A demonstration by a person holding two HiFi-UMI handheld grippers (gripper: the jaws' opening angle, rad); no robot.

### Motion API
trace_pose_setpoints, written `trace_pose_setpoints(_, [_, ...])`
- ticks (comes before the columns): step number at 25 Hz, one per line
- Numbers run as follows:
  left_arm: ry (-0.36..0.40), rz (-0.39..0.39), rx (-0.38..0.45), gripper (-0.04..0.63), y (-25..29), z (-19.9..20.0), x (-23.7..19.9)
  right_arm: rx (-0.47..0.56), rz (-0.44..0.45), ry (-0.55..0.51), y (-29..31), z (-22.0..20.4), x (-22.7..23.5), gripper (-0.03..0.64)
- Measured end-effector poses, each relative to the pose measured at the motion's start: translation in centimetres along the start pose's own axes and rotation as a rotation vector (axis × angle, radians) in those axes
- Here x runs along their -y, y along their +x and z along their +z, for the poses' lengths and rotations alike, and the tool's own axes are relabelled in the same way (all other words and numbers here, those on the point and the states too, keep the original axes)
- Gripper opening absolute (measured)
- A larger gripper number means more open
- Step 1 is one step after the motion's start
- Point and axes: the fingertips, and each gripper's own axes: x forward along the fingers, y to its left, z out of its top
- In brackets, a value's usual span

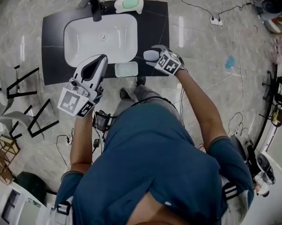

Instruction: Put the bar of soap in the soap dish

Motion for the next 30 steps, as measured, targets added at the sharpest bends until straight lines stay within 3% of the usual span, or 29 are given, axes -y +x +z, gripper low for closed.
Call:
trace_pose_setpoints(11, [-0.02,0.02,-0.011,0.003,0.5,-0.8,-1.2,-0.146,0.087,-0.131,3.1,-3.1,0.2,0.313])
trace_pose_setpoints(30, [-0.021,0.022,-0.002,0.003,0.5,-0.5,-1.7,-0.109,0.071,-0.114,1.6,-0.5,-0.1,0.29])
